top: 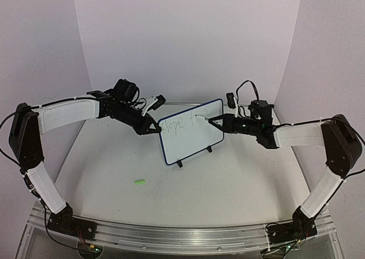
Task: Write a sentence on the whiteboard
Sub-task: Write on the whiteboard with the whiteboard marker without the cap.
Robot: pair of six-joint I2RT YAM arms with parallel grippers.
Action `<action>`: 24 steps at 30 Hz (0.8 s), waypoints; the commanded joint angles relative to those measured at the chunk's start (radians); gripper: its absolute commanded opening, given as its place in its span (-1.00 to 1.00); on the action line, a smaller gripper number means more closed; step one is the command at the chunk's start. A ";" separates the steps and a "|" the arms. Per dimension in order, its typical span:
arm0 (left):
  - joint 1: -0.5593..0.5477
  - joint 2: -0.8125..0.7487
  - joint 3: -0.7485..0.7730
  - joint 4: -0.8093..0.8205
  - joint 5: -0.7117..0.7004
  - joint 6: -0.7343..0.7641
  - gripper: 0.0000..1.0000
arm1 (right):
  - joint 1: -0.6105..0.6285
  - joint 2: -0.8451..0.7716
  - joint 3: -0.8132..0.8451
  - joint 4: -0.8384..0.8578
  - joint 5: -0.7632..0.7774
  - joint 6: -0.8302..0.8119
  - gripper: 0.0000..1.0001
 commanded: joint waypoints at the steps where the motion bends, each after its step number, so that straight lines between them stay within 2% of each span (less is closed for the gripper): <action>1: -0.005 0.023 0.009 -0.045 -0.050 0.029 -1.00 | -0.011 0.024 0.047 0.052 -0.016 0.018 -1.00; 24: -0.005 0.027 0.011 -0.044 -0.046 0.029 -1.00 | -0.024 0.078 0.084 0.058 -0.082 0.007 -1.00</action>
